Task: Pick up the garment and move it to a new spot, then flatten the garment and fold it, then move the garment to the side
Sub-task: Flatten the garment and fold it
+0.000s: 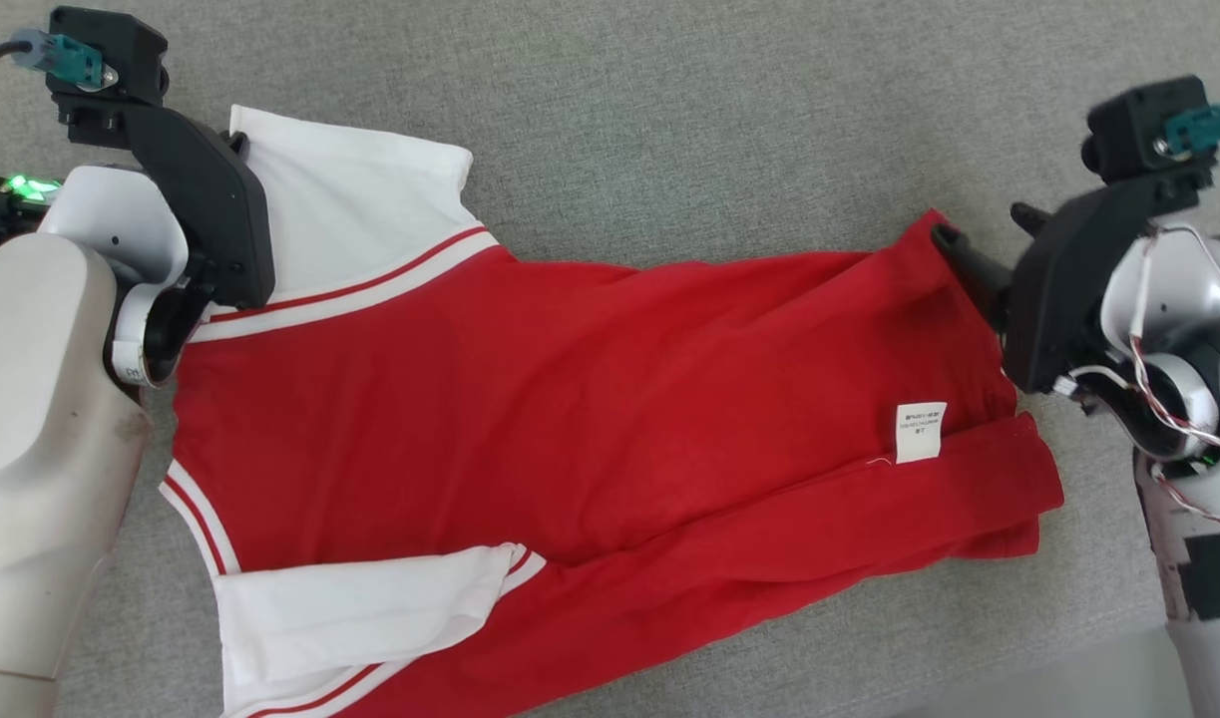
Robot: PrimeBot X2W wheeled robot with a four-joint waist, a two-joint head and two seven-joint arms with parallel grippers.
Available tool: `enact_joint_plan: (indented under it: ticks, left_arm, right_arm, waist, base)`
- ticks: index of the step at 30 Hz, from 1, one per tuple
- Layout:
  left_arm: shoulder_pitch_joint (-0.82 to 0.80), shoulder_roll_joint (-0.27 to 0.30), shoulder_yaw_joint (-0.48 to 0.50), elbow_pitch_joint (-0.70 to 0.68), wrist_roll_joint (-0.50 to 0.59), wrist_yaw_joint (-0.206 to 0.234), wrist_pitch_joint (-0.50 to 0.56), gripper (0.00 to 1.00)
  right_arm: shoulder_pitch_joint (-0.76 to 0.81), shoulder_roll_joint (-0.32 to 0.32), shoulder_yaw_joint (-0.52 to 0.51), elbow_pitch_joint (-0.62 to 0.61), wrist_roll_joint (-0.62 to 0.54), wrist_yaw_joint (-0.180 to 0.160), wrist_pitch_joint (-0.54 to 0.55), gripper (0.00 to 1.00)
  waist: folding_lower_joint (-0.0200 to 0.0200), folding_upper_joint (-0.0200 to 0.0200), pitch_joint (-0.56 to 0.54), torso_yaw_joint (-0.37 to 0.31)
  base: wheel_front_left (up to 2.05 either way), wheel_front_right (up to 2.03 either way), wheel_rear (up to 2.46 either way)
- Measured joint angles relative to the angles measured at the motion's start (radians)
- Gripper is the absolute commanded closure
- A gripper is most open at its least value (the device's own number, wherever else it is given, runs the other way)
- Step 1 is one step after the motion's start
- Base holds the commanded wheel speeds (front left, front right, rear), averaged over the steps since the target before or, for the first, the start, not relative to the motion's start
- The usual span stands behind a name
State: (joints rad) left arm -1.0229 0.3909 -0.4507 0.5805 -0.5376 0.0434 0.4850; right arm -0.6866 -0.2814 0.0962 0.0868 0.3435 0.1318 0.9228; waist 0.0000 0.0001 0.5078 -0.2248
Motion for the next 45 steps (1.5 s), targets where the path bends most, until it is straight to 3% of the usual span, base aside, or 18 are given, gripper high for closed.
enact_joint_plan:
  ticks: [5,17,18,19,20,21,22,27,31,38,40,45]
  left_arm:
    - [0.000,0.002,-0.002,-0.016,-0.003,0.003,0.007,1.00]
    - [-0.010,0.000,-0.010,-0.041,-0.011,0.006,0.007,1.00]
    - [-0.010,-0.001,-0.010,-0.042,-0.011,0.006,0.007,1.00]
    - [-0.010,-0.002,-0.010,-0.042,-0.013,0.006,0.006,1.00]
    - [-0.010,-0.002,-0.010,-0.042,-0.015,0.006,0.002,1.00]
    - [-0.010,-0.003,-0.011,-0.042,-0.016,0.006,0.001,1.00]
    - [-0.010,-0.004,-0.011,-0.042,-0.017,0.006,-0.001,1.00]
    - [-0.002,-0.007,-0.010,-0.036,-0.017,0.010,-0.040,1.00]
    - [0.022,-0.015,0.007,-0.030,-0.017,0.035,-0.130,1.00]
    - [0.086,-0.060,0.051,-0.030,-0.012,0.072,-0.398,1.00]
    - [0.121,-0.084,0.066,-0.037,-0.011,0.075,-0.525,1.00]
    - [0.212,-0.124,0.060,-0.059,-0.012,0.058,-0.673,1.00]
  right_arm:
    - [0.037,-0.015,-0.015,-0.024,0.000,0.000,0.013,0.00]
    - [-0.008,-0.009,0.023,0.119,-0.051,0.000,-0.042,0.00]
    - [-0.014,-0.009,0.029,0.129,-0.053,0.000,-0.049,0.11]
    - [-0.020,-0.008,0.035,0.140,-0.053,0.000,-0.053,0.29]
    - [-0.026,-0.007,0.040,0.150,-0.052,0.000,-0.057,0.63]
    - [-0.031,-0.007,0.045,0.160,-0.050,0.000,-0.061,0.78]
    - [-0.035,-0.006,0.050,0.167,-0.049,0.000,-0.066,1.00]
    - [-0.042,0.001,0.052,0.197,-0.065,0.000,-0.122,1.00]
    - [-0.040,0.006,0.045,0.218,-0.082,0.000,-0.176,1.00]
    - [-0.010,0.019,-0.001,0.253,-0.101,0.000,-0.293,1.00]
    - [0.021,0.026,-0.030,0.269,-0.109,0.000,-0.339,1.00]
    - [0.100,0.032,-0.073,0.274,-0.128,0.000,-0.423,1.00]
  waist:
    - [-0.0001,0.0000,0.009,0.005]
    - [-0.0001,-0.0001,0.036,0.028]
    - [-0.0001,-0.0001,0.037,0.029]
    - [-0.0002,-0.0001,0.038,0.030]
    - [-0.0001,-0.0001,0.038,0.031]
    - [-0.0002,-0.0001,0.038,0.031]
    - [-0.0002,-0.0002,0.037,0.032]
    - [-0.0001,0.0000,0.029,0.033]
    - [0.0000,0.0000,0.015,0.035]
    - [0.0001,0.0000,-0.017,0.053]
    - [0.0000,0.0001,-0.038,0.065]
    - [0.0000,0.0000,-0.089,0.087]
  base:
    - [0.00,0.00,0.00]
    - [0.00,0.00,0.00]
    - [0.00,0.00,0.00]
    - [0.00,0.00,0.00]
    - [0.00,0.00,0.00]
    - [0.00,0.00,0.00]
    - [0.00,0.00,0.00]
    - [0.00,0.00,0.00]
    - [0.00,0.00,0.00]
    - [0.00,0.00,0.00]
    - [0.00,0.00,0.00]
    - [0.00,0.00,0.00]
